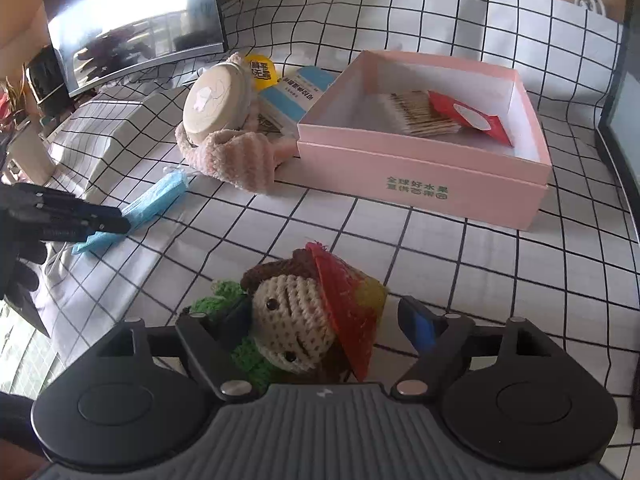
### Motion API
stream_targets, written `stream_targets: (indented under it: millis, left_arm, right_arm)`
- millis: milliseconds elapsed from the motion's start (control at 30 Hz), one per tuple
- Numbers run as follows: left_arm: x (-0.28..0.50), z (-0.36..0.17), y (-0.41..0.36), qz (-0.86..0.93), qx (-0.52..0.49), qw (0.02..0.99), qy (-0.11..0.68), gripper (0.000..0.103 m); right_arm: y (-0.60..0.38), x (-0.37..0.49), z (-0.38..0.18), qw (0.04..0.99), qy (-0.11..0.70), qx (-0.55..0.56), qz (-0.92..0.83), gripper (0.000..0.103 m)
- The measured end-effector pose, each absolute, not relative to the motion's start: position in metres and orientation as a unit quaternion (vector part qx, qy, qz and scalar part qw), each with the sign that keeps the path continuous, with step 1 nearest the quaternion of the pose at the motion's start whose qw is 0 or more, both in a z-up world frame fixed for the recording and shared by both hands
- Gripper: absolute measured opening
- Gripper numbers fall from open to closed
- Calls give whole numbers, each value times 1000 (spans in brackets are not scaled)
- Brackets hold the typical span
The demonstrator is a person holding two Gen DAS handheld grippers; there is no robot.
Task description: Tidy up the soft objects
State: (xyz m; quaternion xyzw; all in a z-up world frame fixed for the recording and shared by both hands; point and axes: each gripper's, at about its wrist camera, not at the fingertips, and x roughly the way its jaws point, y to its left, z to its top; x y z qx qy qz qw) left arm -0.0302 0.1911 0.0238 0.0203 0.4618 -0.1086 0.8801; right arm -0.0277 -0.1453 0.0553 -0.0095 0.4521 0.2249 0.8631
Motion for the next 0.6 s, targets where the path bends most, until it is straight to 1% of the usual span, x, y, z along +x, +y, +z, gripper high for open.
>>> stream_targets:
  millis: [67,100,133,333,400,433,600]
  left_arm:
    - [-29,23,190,-132,6,876,463,45]
    - [-29,22,187,-144,8,875,463,48]
    - [-31,23,184,-150,16,873,463,50]
    - [-31,29,181,-136,108,879,443,50]
    - [-24,26,188,-129,111,874,455,50]
    - [-21,24,191,-129,106,872,461,53]
    - [-15,21,193,-140,82,875,456,59]
  right_arm:
    - [-150,-34,54,867,446,-10,223,84]
    - [-150,-36,53,869,443,-7,221,84]
    - [-152,-36,51,870,442,-2,220,84]
    - [-159,-39,47,869,447,32,210,86]
    - [-159,-42,49,869,448,31,209,86]
    - [-157,-45,50,867,449,28,215,86]
    - [-145,-57,52,859,450,-14,244,86]
